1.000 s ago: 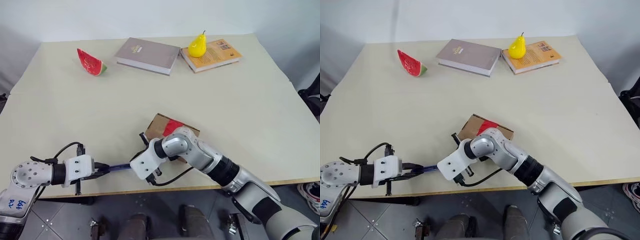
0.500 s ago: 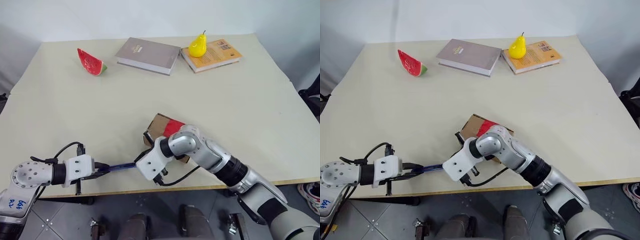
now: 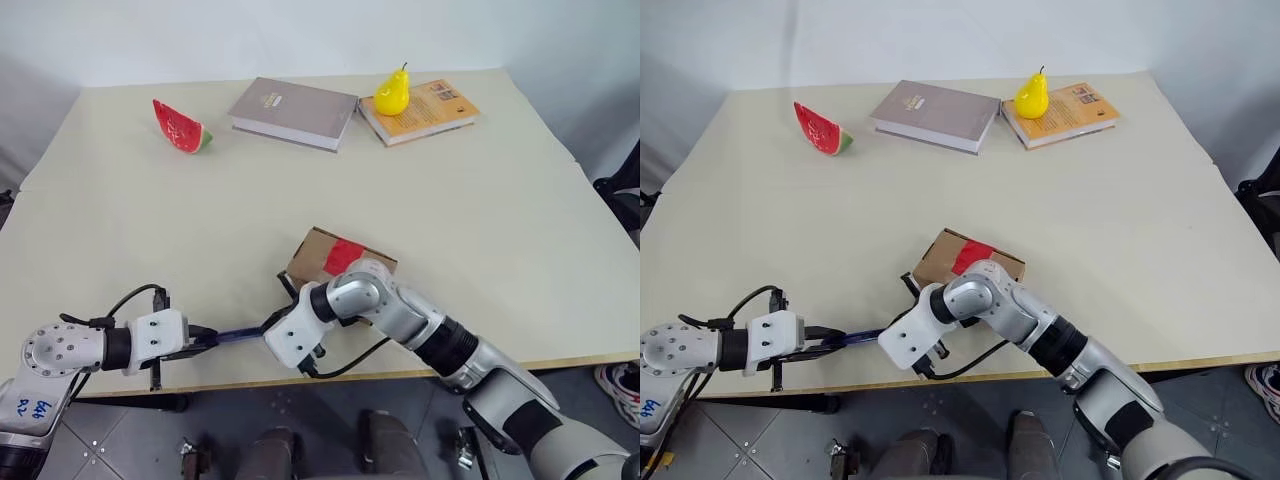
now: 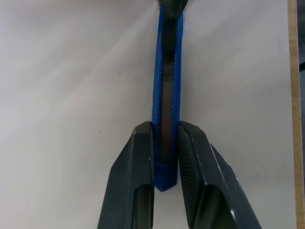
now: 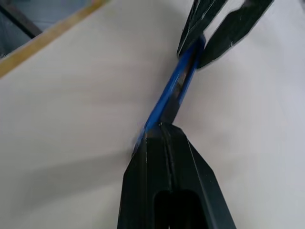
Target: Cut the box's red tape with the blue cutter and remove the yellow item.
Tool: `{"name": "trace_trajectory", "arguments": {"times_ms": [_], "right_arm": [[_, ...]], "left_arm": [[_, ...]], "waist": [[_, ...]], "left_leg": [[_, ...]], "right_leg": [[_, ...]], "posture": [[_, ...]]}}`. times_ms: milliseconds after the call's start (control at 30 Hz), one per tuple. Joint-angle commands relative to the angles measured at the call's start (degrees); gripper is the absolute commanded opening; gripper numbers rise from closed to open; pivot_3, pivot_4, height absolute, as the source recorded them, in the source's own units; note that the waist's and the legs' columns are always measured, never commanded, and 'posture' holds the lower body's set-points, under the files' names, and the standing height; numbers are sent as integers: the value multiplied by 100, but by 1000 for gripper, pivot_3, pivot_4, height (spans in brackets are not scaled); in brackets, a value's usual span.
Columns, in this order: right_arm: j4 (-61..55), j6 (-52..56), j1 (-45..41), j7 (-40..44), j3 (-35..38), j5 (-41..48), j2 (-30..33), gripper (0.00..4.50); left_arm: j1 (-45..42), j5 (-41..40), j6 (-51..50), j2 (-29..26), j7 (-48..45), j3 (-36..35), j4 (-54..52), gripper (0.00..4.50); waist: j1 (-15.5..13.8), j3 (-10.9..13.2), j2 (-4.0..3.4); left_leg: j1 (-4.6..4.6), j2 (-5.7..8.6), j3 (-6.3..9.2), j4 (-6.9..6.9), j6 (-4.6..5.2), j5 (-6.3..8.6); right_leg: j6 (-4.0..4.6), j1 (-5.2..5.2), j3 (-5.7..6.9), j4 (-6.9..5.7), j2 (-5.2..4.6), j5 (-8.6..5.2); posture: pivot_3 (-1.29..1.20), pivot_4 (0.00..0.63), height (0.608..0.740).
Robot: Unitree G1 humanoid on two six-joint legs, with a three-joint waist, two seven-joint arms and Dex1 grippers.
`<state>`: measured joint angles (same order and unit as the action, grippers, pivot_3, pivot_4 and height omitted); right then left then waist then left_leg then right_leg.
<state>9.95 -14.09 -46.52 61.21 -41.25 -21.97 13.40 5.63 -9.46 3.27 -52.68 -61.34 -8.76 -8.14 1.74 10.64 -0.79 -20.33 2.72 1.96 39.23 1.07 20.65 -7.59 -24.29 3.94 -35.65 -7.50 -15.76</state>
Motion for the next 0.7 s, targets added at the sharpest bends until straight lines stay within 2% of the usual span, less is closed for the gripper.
{"name": "trace_trajectory", "arguments": {"times_ms": [33,700], "right_arm": [[304,-136,-57,-14,-215,-138,-170,18],[801,-232,-228,-138,-87,-59,-660,18]], "left_arm": [[144,113,-43,-6,-12,173,72,384],[83,173,-16,125,142,221,123,384]], "waist": [[2,0,0],[4,-12,-13]], "left_leg": [[1,0,0,-1,0,0],[21,-14,-30,-2,-8,-4]], "right_leg": [[0,-1,-2,0,0,0],[9,-2,-26,-18,8,-5]], "posture": [[0,150,740],[0,150,740]]}}
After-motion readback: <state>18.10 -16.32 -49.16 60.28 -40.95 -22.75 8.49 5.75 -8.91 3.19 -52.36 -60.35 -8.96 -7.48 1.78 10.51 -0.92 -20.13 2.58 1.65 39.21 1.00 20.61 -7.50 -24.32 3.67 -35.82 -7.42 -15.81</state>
